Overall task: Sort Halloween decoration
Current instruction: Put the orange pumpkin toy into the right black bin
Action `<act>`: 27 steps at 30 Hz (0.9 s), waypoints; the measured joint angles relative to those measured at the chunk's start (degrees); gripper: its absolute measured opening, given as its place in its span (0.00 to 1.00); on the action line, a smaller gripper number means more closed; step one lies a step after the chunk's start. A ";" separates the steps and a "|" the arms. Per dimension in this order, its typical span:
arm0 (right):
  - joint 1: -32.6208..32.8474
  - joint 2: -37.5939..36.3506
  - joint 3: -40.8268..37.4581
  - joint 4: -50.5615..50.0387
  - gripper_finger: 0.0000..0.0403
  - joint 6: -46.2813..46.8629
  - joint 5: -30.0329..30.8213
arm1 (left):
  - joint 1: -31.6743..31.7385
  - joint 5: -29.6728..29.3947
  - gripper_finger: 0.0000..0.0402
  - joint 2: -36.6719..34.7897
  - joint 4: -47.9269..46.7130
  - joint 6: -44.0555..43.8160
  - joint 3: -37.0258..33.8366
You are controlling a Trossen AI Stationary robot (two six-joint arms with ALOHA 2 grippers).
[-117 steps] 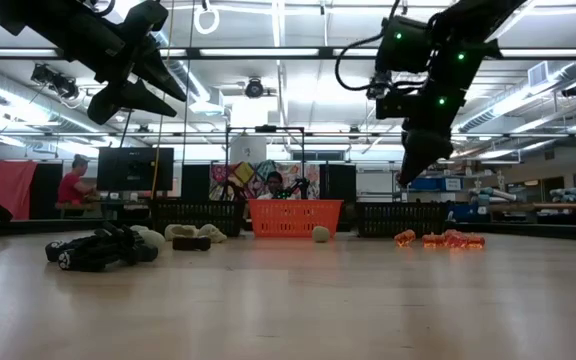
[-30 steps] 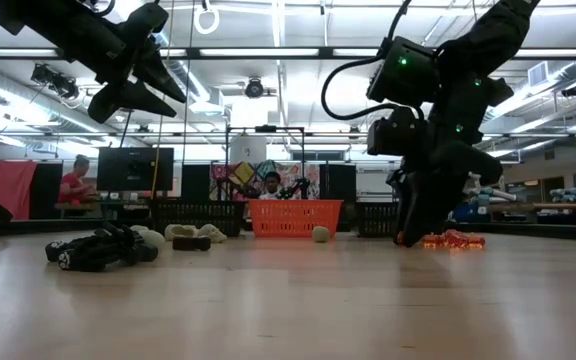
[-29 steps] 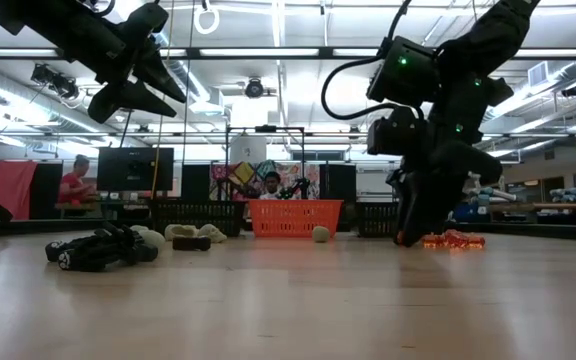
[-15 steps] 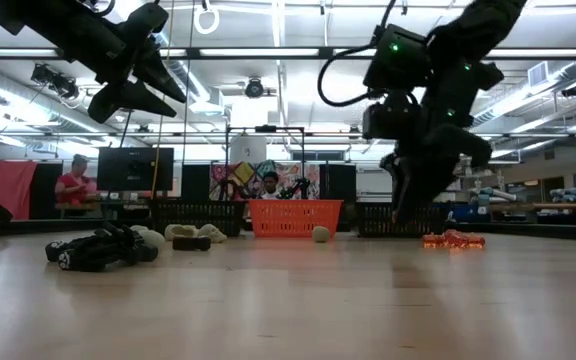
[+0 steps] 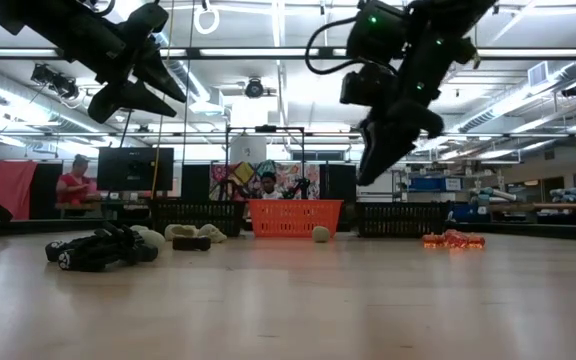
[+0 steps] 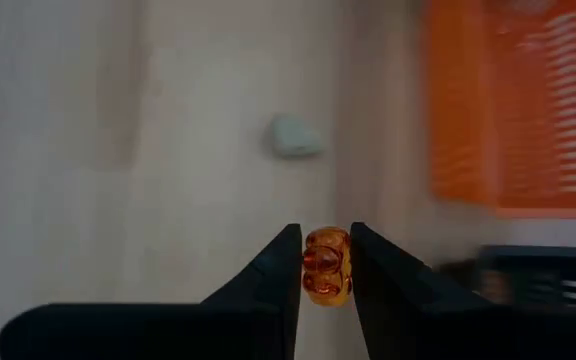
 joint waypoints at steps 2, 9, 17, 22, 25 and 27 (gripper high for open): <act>-0.87 0.00 1.45 -1.20 0.21 -1.09 3.00 | 0.00 -0.02 0.39 -0.02 0.02 -0.05 0.00; -4.99 -0.02 4.61 -5.31 0.21 -2.54 12.55 | 0.00 -0.01 0.39 -0.02 0.02 -0.20 0.00; -12.44 -0.02 3.71 -6.66 0.21 -2.49 9.44 | 0.00 0.00 0.39 0.00 0.01 -0.15 0.00; -17.26 -0.02 2.75 -6.53 0.21 -2.11 4.94 | 0.00 -0.01 0.39 -0.01 0.00 -0.11 0.00; -19.52 -0.02 2.09 -6.38 0.21 -2.13 4.11 | 0.00 -0.02 0.39 0.00 0.00 -0.13 0.00; -20.88 -0.02 1.20 -6.20 0.21 -2.13 2.11 | 0.00 0.00 0.39 -0.02 0.00 -0.13 0.00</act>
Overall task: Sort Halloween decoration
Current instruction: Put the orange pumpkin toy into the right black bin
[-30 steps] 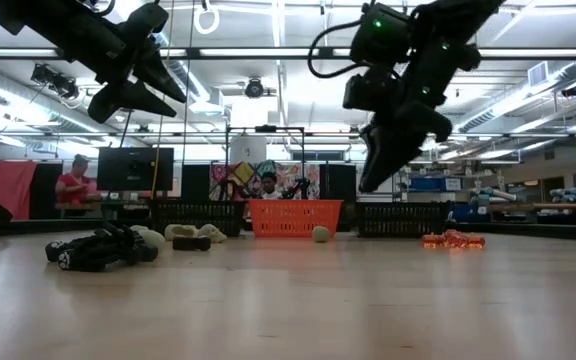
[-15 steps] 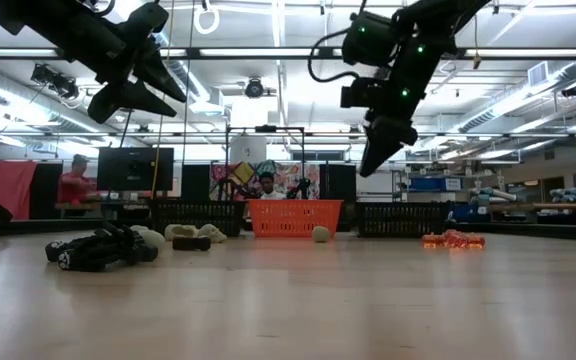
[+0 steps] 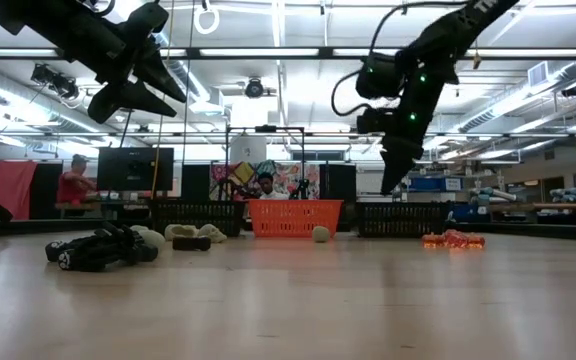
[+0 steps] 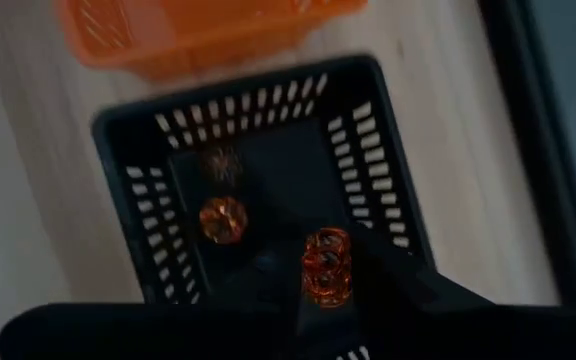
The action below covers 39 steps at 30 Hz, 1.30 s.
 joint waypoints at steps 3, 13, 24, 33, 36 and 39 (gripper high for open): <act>-1.53 0.00 -2.41 1.12 0.21 0.39 -2.10 | 0.00 -0.02 0.39 0.02 0.00 0.00 0.00; -3.47 0.00 -6.23 2.98 0.23 5.14 -1.51 | 0.00 -0.79 0.39 0.00 0.00 0.00 0.00; -3.55 0.00 -4.93 1.60 0.38 5.05 -3.00 | 0.00 -0.87 0.39 0.00 -0.02 0.00 0.00; -1.38 0.00 3.09 -6.40 0.40 0.85 -7.26 | 0.00 -0.90 0.39 0.00 -0.02 0.42 0.00; 0.77 0.00 4.67 -6.91 0.39 -0.91 -11.66 | 0.00 -0.90 0.39 0.00 -0.02 0.43 0.00; 3.17 0.00 4.96 -7.15 0.39 -1.44 -15.89 | 0.00 -0.90 0.39 0.01 -0.03 0.44 0.00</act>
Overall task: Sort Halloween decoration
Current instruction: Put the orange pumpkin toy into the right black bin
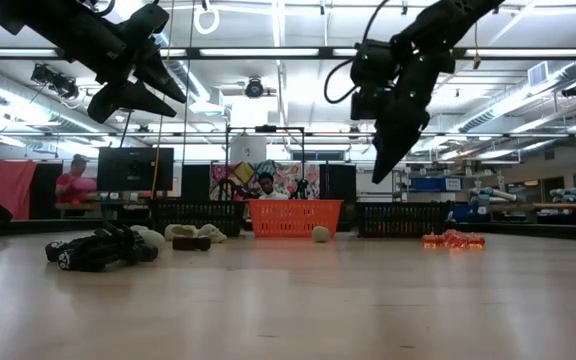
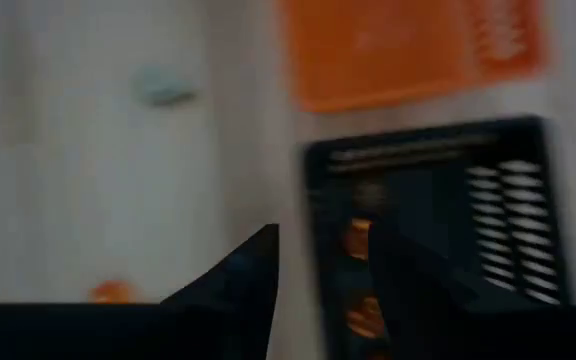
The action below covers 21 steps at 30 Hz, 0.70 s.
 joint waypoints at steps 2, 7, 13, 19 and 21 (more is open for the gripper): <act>1.69 0.00 -0.45 -0.14 0.39 -0.10 -1.72 | 0.00 0.00 0.39 0.00 0.01 -0.02 0.00; 6.37 0.00 -3.12 -1.29 0.39 -2.06 -3.22 | 0.00 0.00 0.39 0.01 -0.01 -0.02 0.00; 10.62 0.00 -7.12 -0.03 0.39 1.49 -3.34 | 0.00 0.00 0.39 0.01 -0.01 -0.02 0.00; 13.82 0.00 -9.76 3.95 0.42 5.67 -4.87 | 0.00 0.00 0.39 0.01 -0.01 -0.02 0.00; 15.04 0.00 -10.44 5.30 0.44 5.57 -3.14 | 0.00 0.00 0.39 0.00 -0.01 -0.02 0.00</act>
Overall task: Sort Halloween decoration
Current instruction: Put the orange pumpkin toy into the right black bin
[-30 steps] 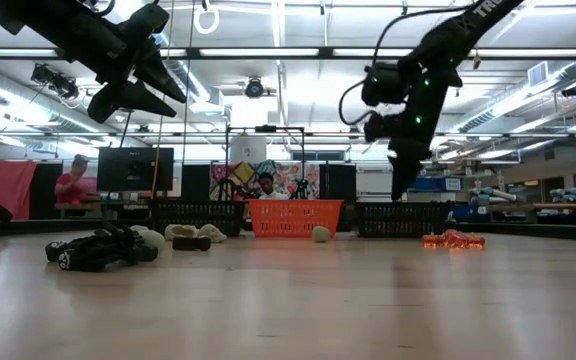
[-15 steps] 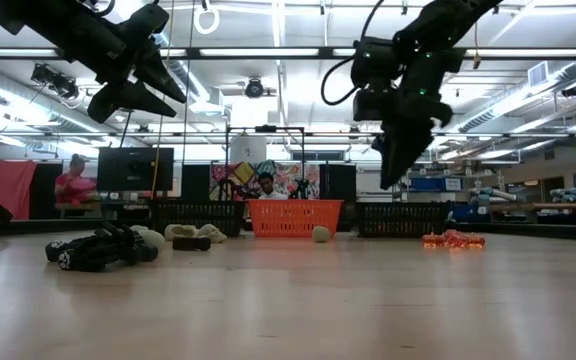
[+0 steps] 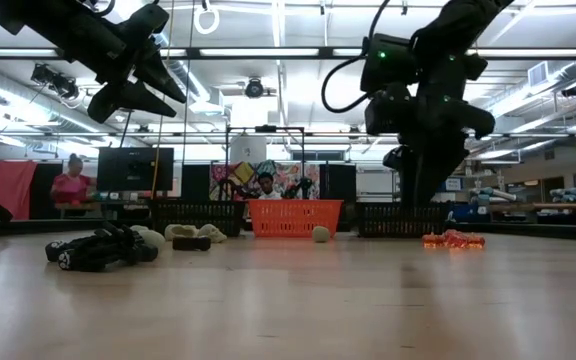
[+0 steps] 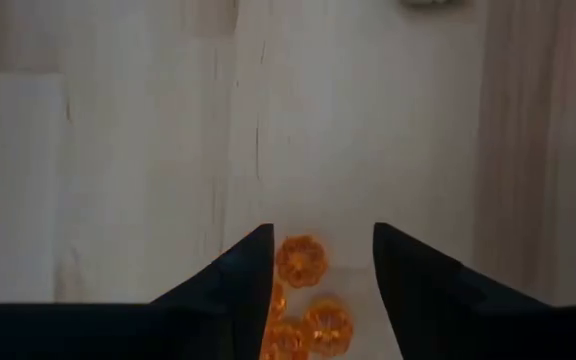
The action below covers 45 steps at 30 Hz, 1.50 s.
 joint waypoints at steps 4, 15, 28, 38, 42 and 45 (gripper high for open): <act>2.20 0.00 -1.37 2.48 0.48 -0.46 2.60 | 0.00 0.00 0.39 -0.01 0.00 0.00 0.00; 4.83 0.00 -7.72 5.81 0.53 3.75 6.44 | 0.00 0.00 0.39 -0.01 0.00 0.20 0.00; 4.81 0.00 -10.49 13.59 0.46 3.57 8.78 | 0.00 0.00 0.39 0.00 0.00 0.10 0.00; 4.77 -0.20 -12.25 15.19 0.30 4.81 9.03 | 0.00 0.00 0.39 0.00 0.00 -0.02 0.00; 4.74 -0.26 -13.29 15.58 0.25 6.84 8.04 | 0.00 0.00 0.39 0.00 0.00 -0.02 0.00; 4.74 -0.22 -13.18 15.63 0.24 6.86 7.57 | 0.00 -0.01 0.39 -0.01 0.00 -0.01 0.00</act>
